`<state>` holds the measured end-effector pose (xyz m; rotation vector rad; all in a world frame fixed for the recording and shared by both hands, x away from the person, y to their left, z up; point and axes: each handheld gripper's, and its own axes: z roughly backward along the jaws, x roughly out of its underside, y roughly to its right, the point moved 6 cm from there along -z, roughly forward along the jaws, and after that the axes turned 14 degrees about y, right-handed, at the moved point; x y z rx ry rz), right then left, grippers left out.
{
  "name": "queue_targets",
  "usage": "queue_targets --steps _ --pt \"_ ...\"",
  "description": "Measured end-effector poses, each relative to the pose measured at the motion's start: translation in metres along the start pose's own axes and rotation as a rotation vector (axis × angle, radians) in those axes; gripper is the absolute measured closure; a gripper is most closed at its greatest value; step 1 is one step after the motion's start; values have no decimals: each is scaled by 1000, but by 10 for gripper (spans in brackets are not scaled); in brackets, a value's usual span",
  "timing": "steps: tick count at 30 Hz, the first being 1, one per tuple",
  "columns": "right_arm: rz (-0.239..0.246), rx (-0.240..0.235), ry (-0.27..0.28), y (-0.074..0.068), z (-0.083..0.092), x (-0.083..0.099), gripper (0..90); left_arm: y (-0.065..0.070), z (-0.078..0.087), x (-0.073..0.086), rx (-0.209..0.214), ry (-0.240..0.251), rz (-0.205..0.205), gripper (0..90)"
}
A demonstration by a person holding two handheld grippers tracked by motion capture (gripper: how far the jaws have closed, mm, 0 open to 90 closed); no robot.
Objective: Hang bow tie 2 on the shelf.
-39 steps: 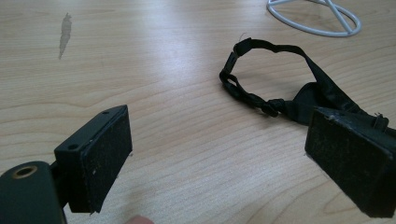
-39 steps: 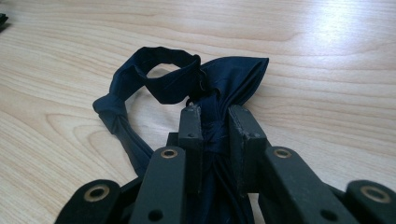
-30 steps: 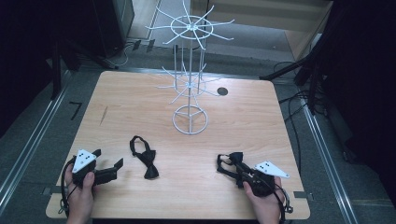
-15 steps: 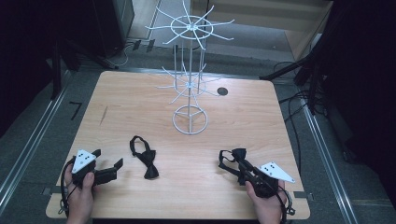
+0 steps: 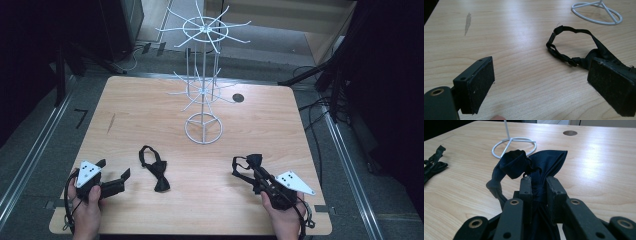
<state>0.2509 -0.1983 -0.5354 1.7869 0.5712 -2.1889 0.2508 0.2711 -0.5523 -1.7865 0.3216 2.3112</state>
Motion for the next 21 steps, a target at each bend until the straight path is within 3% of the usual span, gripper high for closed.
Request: queue_targets --steps 11,17,20,21 --pt "-4 2 20 5 -6 -15 774 0 -1 0 -13 -2 -5 81" --pt "-14 4 30 7 -11 -22 774 1 2 -1 -9 21 -16 81" --pt "-26 3 44 3 -15 -26 774 1 4 -1 8 38 -1 81" --pt "-30 0 52 1 -17 -28 774 -1 6 -2 19 49 27 81"
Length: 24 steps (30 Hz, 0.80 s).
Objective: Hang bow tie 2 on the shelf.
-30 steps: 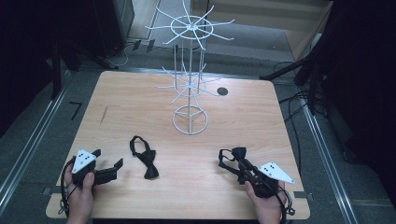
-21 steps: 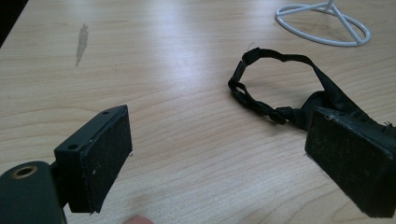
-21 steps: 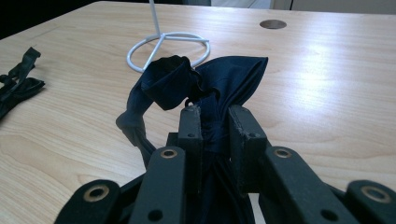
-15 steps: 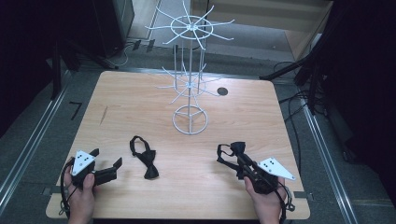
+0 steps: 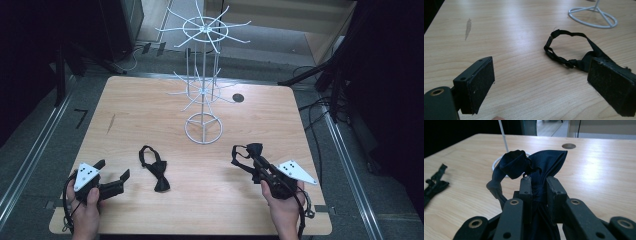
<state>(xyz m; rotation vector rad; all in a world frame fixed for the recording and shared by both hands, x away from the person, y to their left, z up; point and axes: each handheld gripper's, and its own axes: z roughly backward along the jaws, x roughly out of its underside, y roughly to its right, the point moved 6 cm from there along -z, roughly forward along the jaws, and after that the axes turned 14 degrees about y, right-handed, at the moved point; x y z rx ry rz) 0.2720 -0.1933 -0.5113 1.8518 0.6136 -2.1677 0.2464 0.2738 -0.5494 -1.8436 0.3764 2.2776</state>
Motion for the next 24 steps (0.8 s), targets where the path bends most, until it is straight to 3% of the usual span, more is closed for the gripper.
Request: queue_targets --steps 4,10,18,24 --pt "24 -8 27 -9 -7 -6 774 -4 1 0 -3 9 36 81" --pt "37 -21 57 -21 -17 -15 774 -2 1 0 7 0 14 81" --pt "35 -27 68 -24 -22 -20 773 -2 1 0 3 -2 17 81" --pt "41 -37 109 -28 -29 -28 773 -1 0 0 1 -7 10 81"
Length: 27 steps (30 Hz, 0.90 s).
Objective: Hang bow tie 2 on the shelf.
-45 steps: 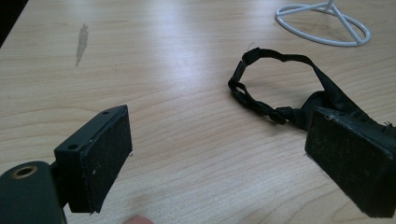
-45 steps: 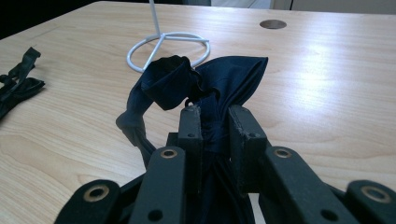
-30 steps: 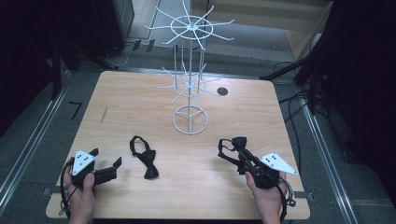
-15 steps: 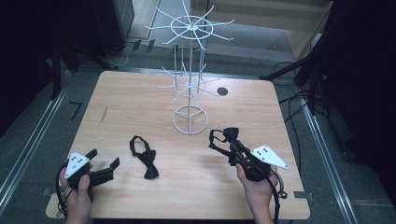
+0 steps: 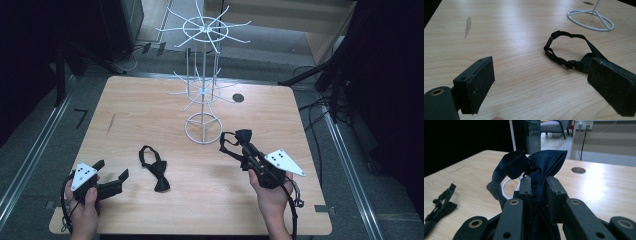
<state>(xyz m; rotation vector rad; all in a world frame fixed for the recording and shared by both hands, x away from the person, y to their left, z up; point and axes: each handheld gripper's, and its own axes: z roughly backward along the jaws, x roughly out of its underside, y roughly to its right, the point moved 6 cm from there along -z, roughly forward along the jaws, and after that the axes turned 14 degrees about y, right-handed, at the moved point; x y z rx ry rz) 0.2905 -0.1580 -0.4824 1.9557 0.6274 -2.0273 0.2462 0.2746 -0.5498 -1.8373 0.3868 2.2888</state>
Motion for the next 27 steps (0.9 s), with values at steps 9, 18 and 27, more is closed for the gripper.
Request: queue_targets --steps 9,18,27 --pt "-7 7 47 -3 -5 -8 771 0 0 0 2 -1 -3 81" --pt "0 10 78 -2 -10 -18 770 0 0 0 3 -4 -5 81" --pt "-11 13 108 -2 -14 -30 770 1 -1 0 3 -3 -6 81"
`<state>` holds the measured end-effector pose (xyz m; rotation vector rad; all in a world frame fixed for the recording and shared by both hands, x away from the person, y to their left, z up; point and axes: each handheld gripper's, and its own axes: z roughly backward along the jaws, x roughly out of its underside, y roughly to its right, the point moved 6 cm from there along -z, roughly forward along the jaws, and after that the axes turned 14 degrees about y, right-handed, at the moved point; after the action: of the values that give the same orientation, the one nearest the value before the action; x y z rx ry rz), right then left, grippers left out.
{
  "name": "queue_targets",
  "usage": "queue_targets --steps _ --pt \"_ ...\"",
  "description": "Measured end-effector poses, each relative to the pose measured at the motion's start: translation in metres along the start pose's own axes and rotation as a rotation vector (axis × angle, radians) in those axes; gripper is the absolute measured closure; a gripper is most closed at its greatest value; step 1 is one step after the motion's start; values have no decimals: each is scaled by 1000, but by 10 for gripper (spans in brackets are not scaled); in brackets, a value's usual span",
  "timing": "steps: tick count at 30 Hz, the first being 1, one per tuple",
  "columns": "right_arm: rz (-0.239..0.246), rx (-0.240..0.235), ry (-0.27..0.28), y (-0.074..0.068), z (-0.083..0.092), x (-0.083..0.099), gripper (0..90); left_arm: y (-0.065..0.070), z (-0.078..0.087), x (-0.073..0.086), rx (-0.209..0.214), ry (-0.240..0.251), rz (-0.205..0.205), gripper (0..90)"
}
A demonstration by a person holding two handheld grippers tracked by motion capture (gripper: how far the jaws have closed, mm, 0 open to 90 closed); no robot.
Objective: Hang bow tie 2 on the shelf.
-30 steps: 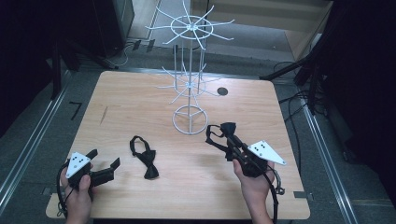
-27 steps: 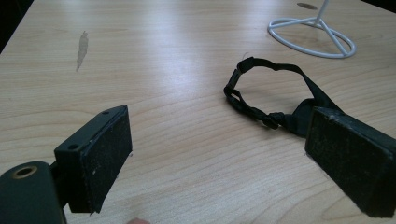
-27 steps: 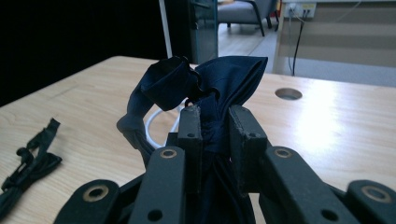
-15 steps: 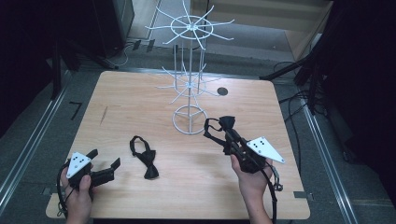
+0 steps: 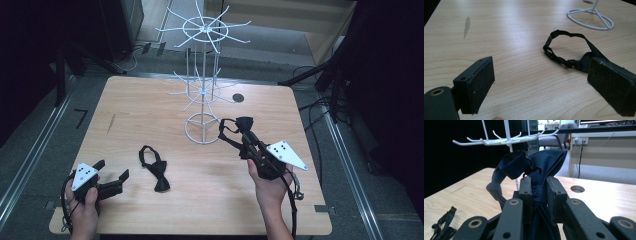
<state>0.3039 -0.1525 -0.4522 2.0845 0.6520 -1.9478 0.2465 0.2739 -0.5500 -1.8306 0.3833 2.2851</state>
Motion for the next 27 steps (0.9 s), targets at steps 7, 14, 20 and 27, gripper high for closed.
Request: queue_targets --steps 7,14,20,27 --pt "2 0 18 -1 -6 -12 770 0 0 0 1 -1 1 81" --pt "0 4 31 1 -10 -19 770 0 0 0 1 -1 2 81" --pt "-5 7 41 3 -14 -25 770 0 0 0 2 -1 1 81" --pt "-10 13 40 7 -18 -28 770 0 0 0 2 0 2 81"
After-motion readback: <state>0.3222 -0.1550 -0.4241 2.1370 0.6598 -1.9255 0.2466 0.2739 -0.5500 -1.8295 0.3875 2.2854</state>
